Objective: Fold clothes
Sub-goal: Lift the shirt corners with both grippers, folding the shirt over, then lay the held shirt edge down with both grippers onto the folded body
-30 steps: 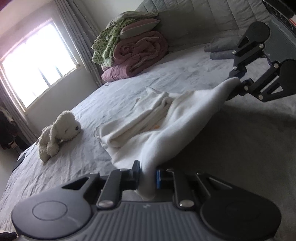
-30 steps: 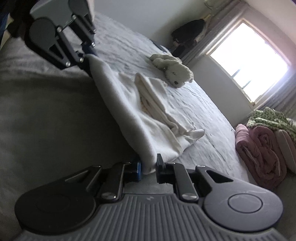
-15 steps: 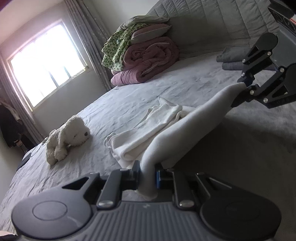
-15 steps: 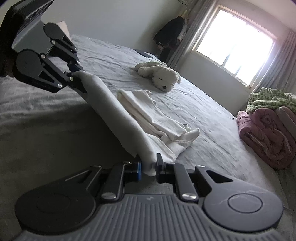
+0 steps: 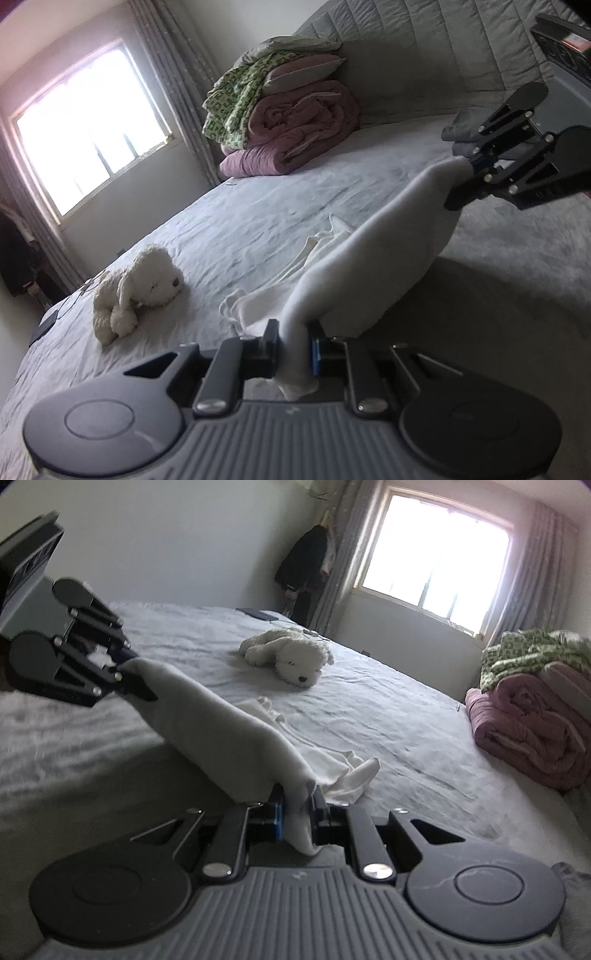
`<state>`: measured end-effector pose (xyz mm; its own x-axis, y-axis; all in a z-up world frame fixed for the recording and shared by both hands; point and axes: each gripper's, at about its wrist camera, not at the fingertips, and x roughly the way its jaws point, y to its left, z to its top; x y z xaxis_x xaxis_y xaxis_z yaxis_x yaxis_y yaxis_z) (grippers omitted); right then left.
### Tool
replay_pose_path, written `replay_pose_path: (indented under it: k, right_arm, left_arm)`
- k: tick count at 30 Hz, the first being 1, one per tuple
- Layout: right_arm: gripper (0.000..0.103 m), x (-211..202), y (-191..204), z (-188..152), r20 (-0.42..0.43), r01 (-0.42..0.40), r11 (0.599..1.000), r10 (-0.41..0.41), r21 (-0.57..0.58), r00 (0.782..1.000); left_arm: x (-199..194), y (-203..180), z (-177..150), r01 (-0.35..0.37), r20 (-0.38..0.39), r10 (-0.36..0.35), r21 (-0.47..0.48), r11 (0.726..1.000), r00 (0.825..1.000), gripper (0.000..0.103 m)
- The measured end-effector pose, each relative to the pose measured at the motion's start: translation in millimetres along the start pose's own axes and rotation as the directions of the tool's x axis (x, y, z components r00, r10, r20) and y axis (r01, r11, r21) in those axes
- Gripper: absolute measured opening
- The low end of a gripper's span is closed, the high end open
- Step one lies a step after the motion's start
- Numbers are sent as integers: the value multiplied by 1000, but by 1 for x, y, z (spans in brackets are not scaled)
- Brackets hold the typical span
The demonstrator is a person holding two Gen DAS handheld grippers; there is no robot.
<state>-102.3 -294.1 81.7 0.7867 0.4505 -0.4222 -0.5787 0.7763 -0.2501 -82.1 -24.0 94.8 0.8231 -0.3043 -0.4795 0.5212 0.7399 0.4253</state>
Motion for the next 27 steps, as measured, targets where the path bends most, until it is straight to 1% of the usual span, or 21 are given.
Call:
replay_pose_path:
  k: [1, 4, 7, 9, 11, 13, 16, 20, 25, 27]
  right_arm:
    - [14, 2, -5, 3, 2, -8, 1000, 8, 21, 1000]
    - [13, 12, -23, 13, 8, -33, 996, 33, 88, 999]
    - [11, 27, -42, 23, 10, -61, 985, 61, 164, 998]
    - [10, 38, -53, 28, 6, -74, 976, 74, 207, 997]
    - [10, 51, -65, 33, 2, -84, 966, 87, 245, 996]
    - [10, 64, -78, 37, -9, -86, 956, 92, 282, 996]
    - [10, 86, -94, 40, -27, -79, 938, 93, 338, 995]
    - [10, 116, -108, 35, -61, -46, 914, 77, 403, 995]
    - [10, 137, -107, 28, -100, 11, 918, 31, 398, 995]
    - [10, 144, -109, 27, -105, 30, 918, 13, 397, 994]
  left_arm:
    - [3, 4, 2, 12, -7, -12, -2, 1000, 1000, 16]
    - [21, 31, 13, 72, -26, -75, -90, 993, 997, 16]
    - [40, 59, 23, 132, -40, -141, -186, 974, 989, 16]
    - [62, 77, 29, 162, -48, -181, -264, 951, 982, 16]
    - [86, 95, 32, 188, -50, -219, -346, 919, 974, 15]
    - [105, 103, 35, 202, -49, -241, -402, 893, 969, 15]
    - [130, 112, 37, 202, -51, -250, -450, 870, 967, 15]
    - [167, 118, 33, 180, -64, -242, -491, 852, 968, 15]
    - [196, 119, 18, 163, -46, -224, -547, 821, 973, 15]
    - [199, 123, 11, 161, -28, -216, -577, 801, 976, 16]
